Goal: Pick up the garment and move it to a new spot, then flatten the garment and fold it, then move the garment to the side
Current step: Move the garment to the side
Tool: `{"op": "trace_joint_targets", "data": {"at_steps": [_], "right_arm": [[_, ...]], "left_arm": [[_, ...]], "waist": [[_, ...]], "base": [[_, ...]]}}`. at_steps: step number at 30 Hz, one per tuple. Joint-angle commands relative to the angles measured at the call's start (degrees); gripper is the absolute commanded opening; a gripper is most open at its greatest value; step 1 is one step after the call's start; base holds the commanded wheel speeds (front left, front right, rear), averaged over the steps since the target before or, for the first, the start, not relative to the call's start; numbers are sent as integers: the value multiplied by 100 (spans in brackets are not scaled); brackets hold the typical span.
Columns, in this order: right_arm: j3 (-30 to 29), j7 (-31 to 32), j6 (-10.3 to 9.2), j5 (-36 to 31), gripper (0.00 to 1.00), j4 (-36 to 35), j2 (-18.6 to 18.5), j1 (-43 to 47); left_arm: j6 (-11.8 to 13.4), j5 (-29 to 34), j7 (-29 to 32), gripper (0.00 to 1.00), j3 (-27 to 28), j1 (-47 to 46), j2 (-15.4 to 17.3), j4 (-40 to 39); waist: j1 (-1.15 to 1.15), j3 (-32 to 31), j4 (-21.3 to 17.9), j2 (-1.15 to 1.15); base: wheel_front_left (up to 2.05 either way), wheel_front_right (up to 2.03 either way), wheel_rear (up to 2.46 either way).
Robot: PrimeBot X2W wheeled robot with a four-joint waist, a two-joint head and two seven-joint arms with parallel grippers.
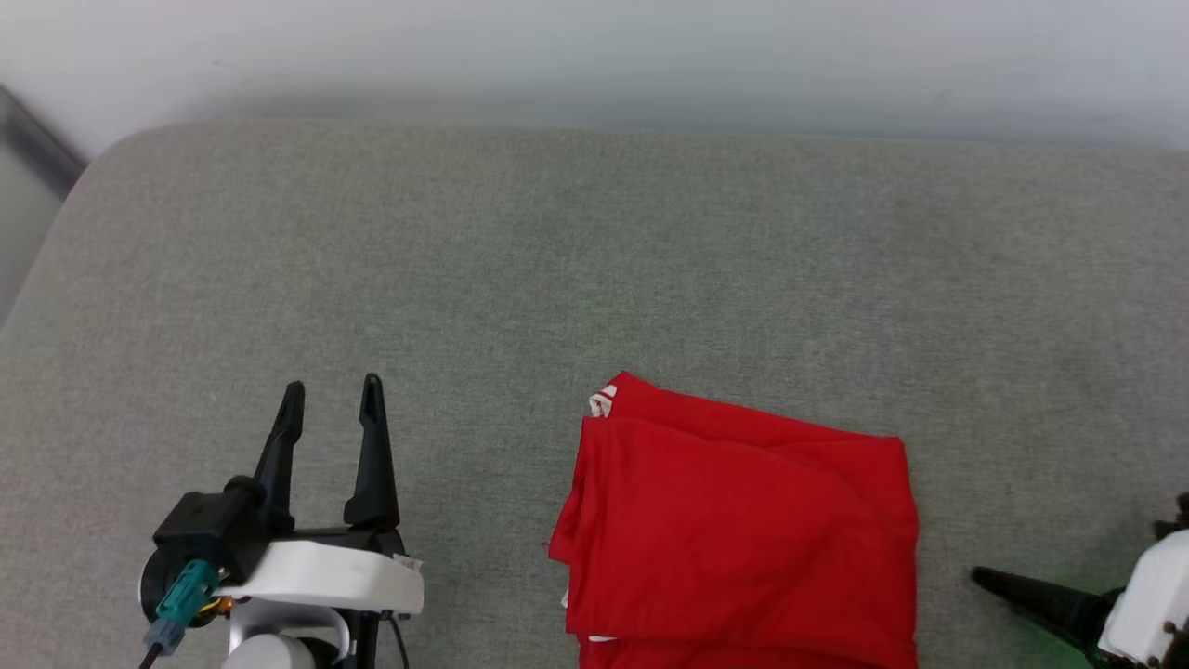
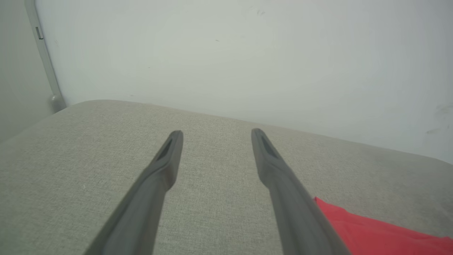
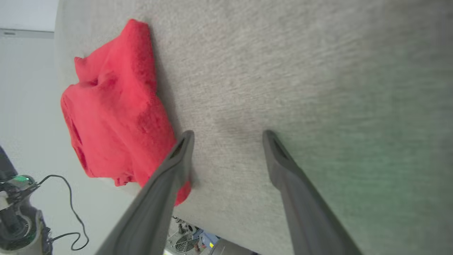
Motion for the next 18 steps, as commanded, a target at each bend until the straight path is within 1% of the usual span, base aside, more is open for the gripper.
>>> {"op": "trace_joint_targets", "data": {"at_steps": [1, 3, 5, 7, 10, 11, 12, 13, 18], "right_arm": [[-12, 93, -2, 197, 100, 54, 76, -111], [44, 286, -2, 450, 100, 196, 176, -212], [121, 347, -2, 763, 100, 411, 233, -347], [283, 314, -2, 1127, 100, 725, 246, -481], [666, 224, -4, 1508, 100, 1122, 249, -570], [787, 174, -5, 1559, 86, 1198, 249, -591], [905, 98, -5, 1566, 36, 1221, 253, -609], [989, 22, -5, 1552, 0, 1240, 255, -617], [1235, -340, -2, 1166, 0, 946, 229, -676]], "left_arm": [[-30, 38, -32, 100, 10, -87, -48, 9], [-75, 79, -35, 100, 9, -163, -89, 33], [-115, 114, -37, 100, 16, -209, -144, 48], [-138, 149, -38, 100, 33, -260, -183, 59], [-193, 197, -38, 100, 25, -303, -213, 116], [-212, 208, -37, 100, 37, -318, -222, 131], [-217, 219, -37, 100, 47, -319, -227, 142], [-230, 230, -38, 100, 53, -318, -237, 157], [-258, 261, -33, 100, 103, -244, -271, 203]], "waist": [[0, 110, 92, 0], [0, 177, 142, 0], [0, 235, 179, 0], [0, 269, 203, 0], [0, 273, 262, 0], [0, 260, 275, 0], [0, 253, 284, 0], [0, 242, 295, 0], [0, 139, 288, 0]], "base": [[0, 0, 0], [0, 0, 0], [0, 0, 0], [0, 0, 0], [0, 0, 0], [0, 0, 0], [0, 0, 0], [0, 0, 0], [0, 0, 0]]}}
